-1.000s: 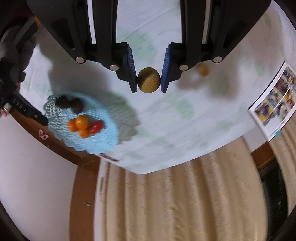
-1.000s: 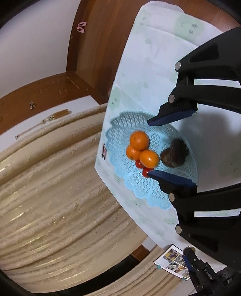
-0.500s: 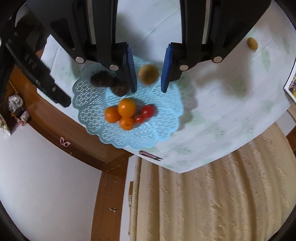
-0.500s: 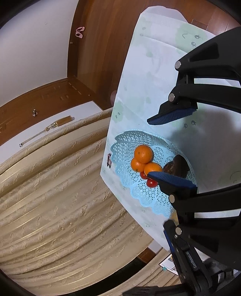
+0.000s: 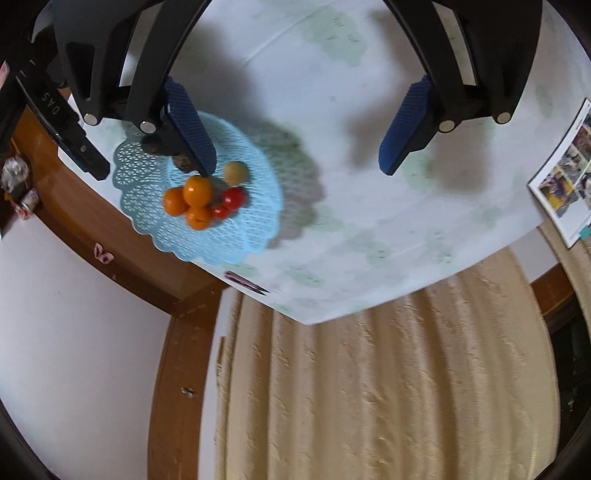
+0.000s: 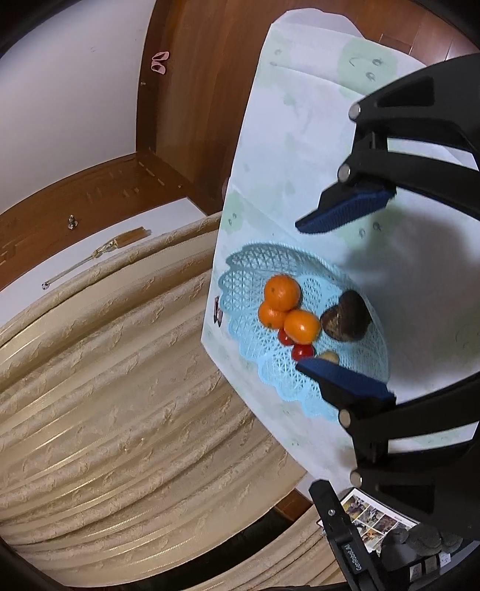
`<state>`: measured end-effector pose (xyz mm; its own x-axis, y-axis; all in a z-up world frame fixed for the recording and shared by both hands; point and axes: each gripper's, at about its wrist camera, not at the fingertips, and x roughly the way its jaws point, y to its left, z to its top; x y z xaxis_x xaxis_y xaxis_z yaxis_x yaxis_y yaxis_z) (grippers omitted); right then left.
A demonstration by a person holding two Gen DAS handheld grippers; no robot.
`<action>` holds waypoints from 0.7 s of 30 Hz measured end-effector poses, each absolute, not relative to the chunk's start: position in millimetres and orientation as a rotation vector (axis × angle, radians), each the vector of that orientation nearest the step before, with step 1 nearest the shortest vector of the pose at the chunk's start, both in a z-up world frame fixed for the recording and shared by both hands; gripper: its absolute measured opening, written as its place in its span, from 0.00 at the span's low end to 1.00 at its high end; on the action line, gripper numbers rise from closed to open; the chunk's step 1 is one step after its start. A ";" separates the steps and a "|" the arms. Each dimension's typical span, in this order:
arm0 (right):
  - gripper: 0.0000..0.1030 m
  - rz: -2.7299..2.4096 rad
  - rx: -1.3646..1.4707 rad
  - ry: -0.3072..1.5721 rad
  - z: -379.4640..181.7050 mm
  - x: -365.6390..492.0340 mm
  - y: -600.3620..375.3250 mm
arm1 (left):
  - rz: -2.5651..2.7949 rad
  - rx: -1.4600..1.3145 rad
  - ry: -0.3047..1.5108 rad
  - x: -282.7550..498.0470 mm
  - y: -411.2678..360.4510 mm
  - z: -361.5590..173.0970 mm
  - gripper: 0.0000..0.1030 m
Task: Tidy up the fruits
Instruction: 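Open the left tool over the basket to release the yellow fruit, then grasp an orange with the left tool while the right tool grasps a yellow fruit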
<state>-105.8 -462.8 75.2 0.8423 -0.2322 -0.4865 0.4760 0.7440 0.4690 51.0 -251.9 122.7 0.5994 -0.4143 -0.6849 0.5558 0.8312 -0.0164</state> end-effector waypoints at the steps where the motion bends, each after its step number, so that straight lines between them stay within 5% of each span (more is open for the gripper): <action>1: 0.72 -0.397 0.618 0.414 76.8 -105.7 -460.7 | -0.559 0.206 0.731 50.3 -245.1 125.6 0.88; 21: 0.76 -0.145 0.486 0.482 96.8 -54.1 -348.7 | -0.291 0.089 0.665 18.9 -69.1 138.2 0.89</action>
<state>-54.1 -348.7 96.8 0.8785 -0.0210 -0.4772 0.2457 0.8766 0.4138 18.9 -69.1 138.2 0.7479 -0.2377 -0.6198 0.2942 0.9557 -0.0115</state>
